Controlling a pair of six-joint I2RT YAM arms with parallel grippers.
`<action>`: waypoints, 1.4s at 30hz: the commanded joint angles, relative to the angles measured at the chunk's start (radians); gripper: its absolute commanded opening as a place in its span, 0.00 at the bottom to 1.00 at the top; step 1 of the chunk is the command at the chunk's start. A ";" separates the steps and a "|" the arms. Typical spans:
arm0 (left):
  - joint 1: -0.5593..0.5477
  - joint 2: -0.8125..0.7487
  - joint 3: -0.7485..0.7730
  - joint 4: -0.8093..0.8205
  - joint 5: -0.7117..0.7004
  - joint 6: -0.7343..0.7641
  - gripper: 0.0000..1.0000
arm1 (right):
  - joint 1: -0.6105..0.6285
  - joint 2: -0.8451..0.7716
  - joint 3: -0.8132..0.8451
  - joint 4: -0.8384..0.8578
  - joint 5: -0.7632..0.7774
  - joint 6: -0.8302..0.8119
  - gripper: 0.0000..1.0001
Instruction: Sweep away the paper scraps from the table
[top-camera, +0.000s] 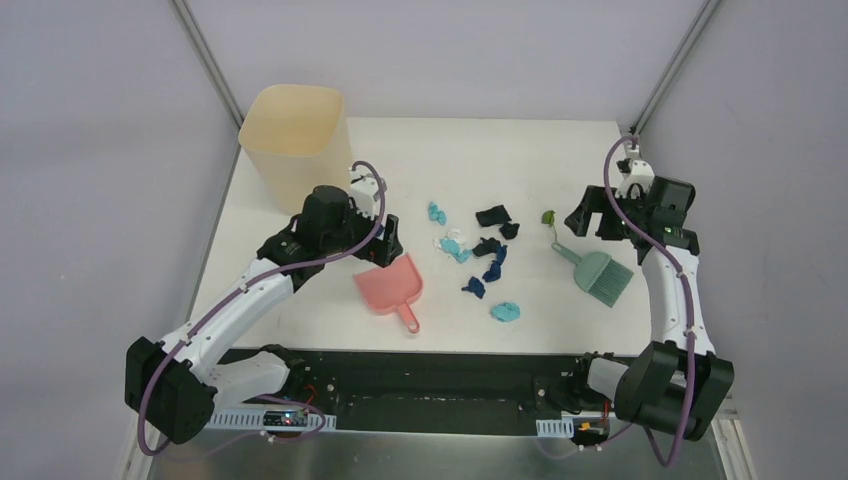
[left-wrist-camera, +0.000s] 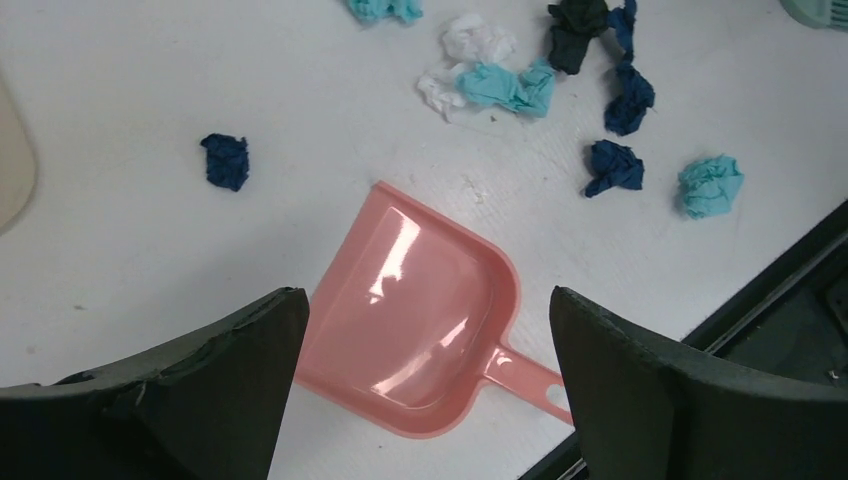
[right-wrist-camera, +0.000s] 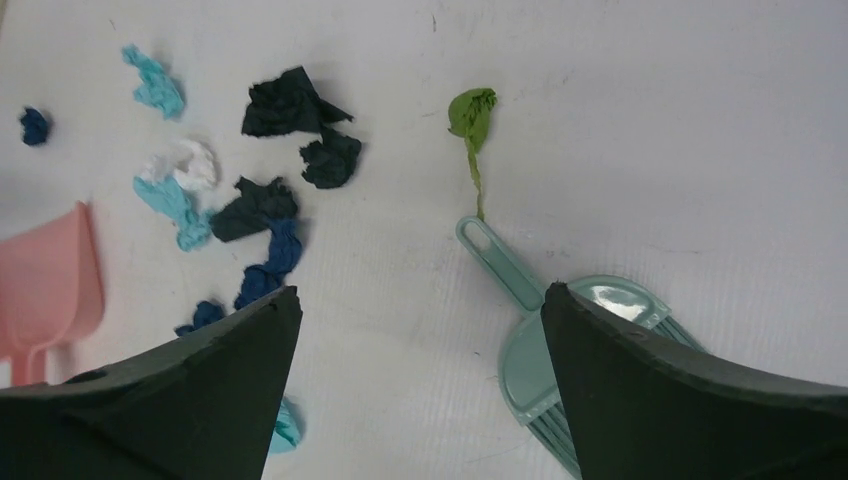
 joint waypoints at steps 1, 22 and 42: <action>-0.055 0.031 0.003 0.067 0.063 -0.014 0.94 | 0.016 0.063 0.096 -0.076 0.004 -0.249 0.92; -0.095 0.123 0.061 -0.020 0.103 -0.001 0.85 | 0.207 0.539 0.287 -0.234 0.275 -0.575 0.47; -0.095 0.149 0.069 -0.024 0.106 0.000 0.85 | 0.219 0.698 0.422 -0.336 0.200 -0.690 0.51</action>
